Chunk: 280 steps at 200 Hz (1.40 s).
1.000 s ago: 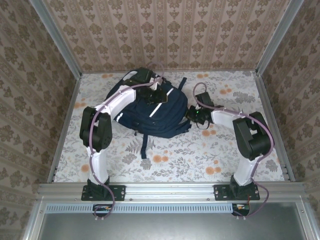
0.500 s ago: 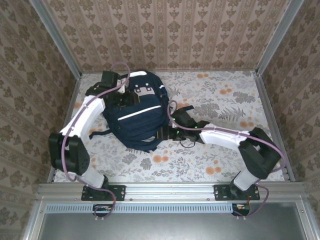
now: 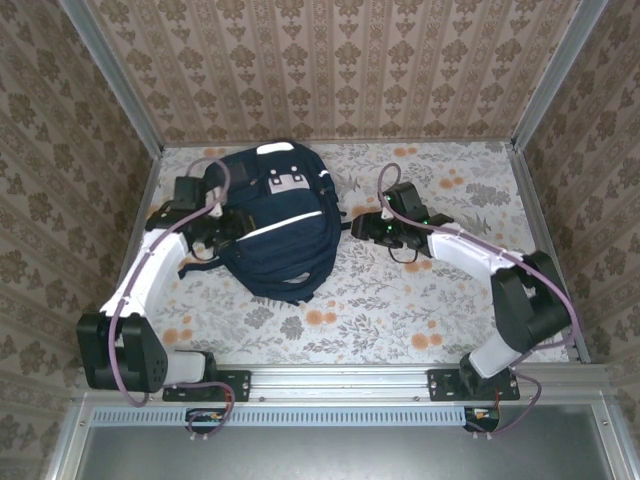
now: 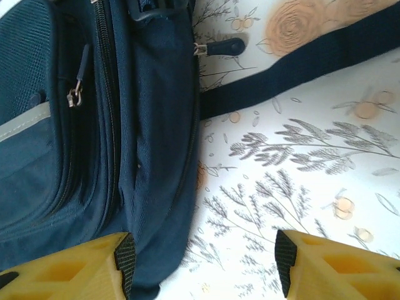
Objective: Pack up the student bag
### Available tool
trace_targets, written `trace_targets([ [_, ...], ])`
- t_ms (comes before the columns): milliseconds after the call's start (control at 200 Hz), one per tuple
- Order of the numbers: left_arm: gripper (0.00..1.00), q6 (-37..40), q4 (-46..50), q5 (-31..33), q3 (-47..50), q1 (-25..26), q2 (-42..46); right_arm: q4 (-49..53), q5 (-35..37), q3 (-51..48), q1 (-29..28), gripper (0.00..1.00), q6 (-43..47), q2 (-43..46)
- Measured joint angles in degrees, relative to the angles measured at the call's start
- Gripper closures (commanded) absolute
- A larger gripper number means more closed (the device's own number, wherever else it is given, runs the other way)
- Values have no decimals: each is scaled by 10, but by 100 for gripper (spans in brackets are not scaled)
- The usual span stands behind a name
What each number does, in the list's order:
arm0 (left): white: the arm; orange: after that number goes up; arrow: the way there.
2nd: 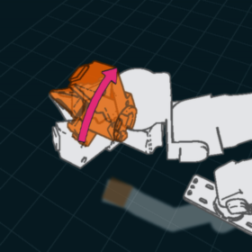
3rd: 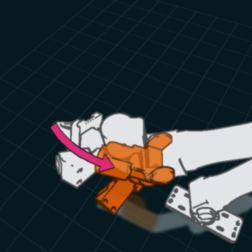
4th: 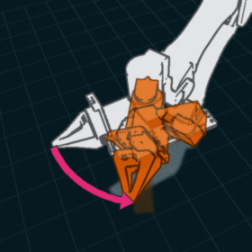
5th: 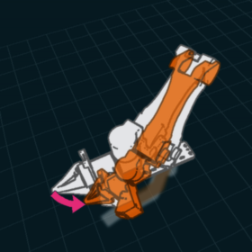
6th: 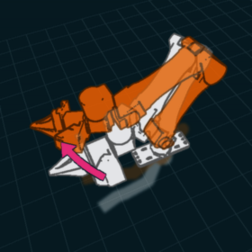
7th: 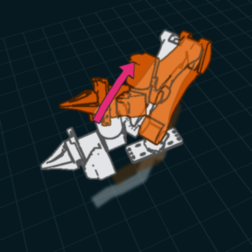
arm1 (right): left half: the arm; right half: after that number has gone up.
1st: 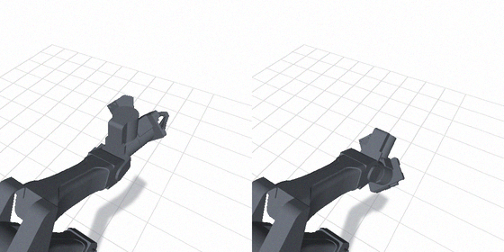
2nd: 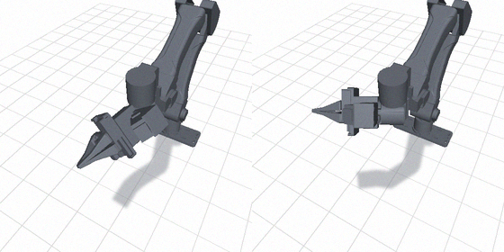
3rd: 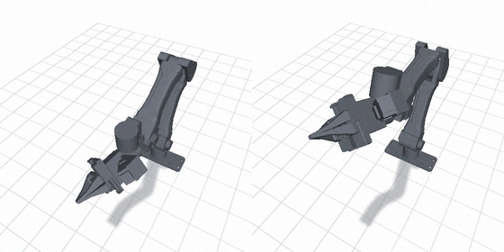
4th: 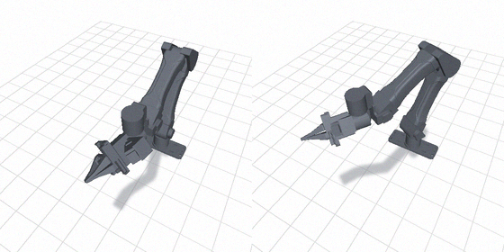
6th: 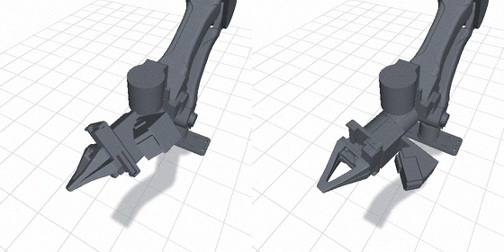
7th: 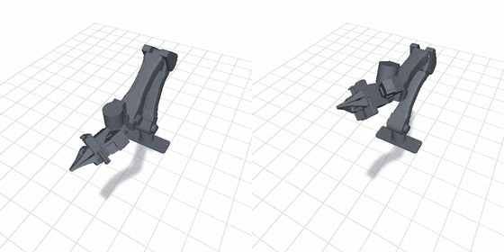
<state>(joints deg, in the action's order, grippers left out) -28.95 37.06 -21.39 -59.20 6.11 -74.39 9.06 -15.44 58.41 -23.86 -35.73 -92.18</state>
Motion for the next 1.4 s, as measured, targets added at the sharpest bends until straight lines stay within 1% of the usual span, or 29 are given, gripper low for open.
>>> trace_targets([
  [55, 49, -12, -8, -3, 25, -28, 13, 0, -3, 21, 0, 35, 0, -30],
  [120, 49, -25, -15, -7, 47, -43, 18, 0, -3, 49, 2, 37, -1, -67],
  [205, 49, -41, -25, -16, 74, -51, 22, -10, -10, 78, 12, 42, -7, -111],
  [280, 48, -54, -32, -20, 96, -56, 34, -17, -33, 102, 30, 45, -19, -145],
  [385, 47, -66, -33, -21, 111, -61, 54, -11, -56, 143, 42, 46, -23, -179],
  [450, 46, -71, -30, -11, 111, -68, 61, -11, -59, 157, 38, 44, -22, -181],
  [500, 46, -75, -30, -2, 112, -83, 67, -15, -59, 156, 31, 42, -21, -175],
  [645, 46, -75, -39, 32, 113, -131, 67, -22, -59, 123, 13, 38, -21, -138],
  [735, 47, -75, -66, 33, 113, -135, 41, -22, -60, 105, 3, 37, -21, -117],
  [800, 47, -75, -82, 33, 109, -111, 7, -22, -61, 97, -1, 37, -21, -108],
  [885, 49, -81, -104, 31, 106, -60, -33, -21, -60, 88, -2, 37, -21, -96],
  [1020, 53, -113, -152, 19, 109, 12, -63, -15, -58, 76, 0, 36, -21, -75],
  [1135, 54, -138, -202, 4, 103, 89, -96, -10, -42, 69, 2, 36, -19, -51],
  [1265, 55, -147, -245, -31, 53, 177, -156, -6, -26, 63, 5, 36, -16, -26],
  [1340, 55, -138, -249, -35, 18, 212, -174, 1, -17, 63, 6, 37, -13, -16],
  [1400, 55, -122, -249, -32, 7, 223, -170, 4, -13, 59, 7, 38, -7, -8],
])
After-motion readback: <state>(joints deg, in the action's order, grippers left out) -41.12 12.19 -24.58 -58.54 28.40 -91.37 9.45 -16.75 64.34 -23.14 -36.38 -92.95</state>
